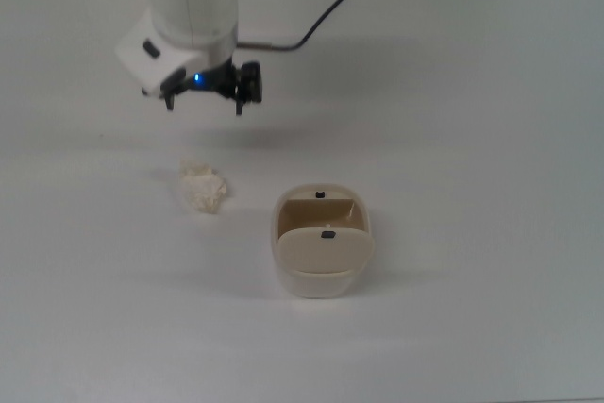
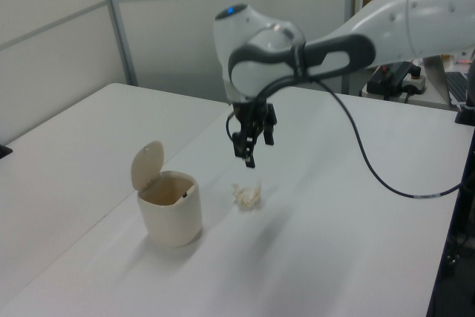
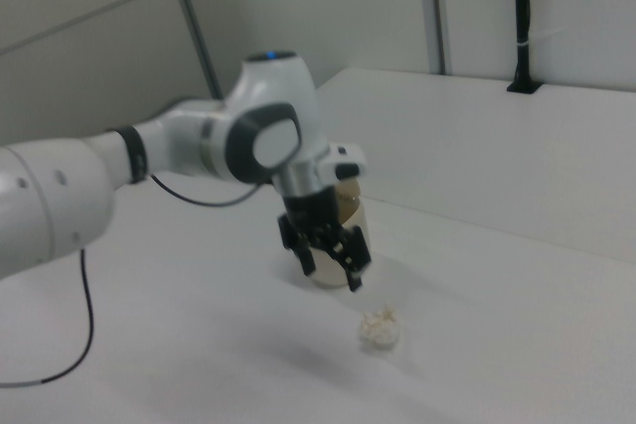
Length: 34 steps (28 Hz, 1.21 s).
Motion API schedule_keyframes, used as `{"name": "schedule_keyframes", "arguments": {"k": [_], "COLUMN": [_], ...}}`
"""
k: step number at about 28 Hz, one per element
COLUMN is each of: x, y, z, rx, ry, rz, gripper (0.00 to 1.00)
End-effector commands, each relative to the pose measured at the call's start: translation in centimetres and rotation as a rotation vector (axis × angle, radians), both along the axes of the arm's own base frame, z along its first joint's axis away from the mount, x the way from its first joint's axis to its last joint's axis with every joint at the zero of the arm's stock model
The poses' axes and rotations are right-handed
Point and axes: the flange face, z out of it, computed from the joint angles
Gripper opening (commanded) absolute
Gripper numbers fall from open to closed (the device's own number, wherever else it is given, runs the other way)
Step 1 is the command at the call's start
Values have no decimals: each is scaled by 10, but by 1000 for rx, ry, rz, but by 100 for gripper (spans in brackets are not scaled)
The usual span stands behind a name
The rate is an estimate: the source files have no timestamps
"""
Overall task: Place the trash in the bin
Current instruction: 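Lower the open gripper down onto the crumpled white tissue, then close the gripper on the tissue and lift it off the table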
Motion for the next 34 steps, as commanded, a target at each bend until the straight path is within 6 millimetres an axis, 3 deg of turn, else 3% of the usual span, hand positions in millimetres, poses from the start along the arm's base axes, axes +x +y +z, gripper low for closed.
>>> {"name": "schedule_keyframes", "arguments": {"k": [1,7,12,13,14,22,34], "x": [15,28,34,34,34,34,33], "y": [-13,-22,-23,-24,-23,-24,-17], "z": [-40,-77,-107,-109,-110,-104,-59], "rx": [-29,-56,-79,-78,-77,-78,-81], "ry": [-15,-30,-23,-19,-16,-21,-86], "rz": [42,60,103,121,130,136,139], "gripper": [96,83,27,8,0,0,0]}}
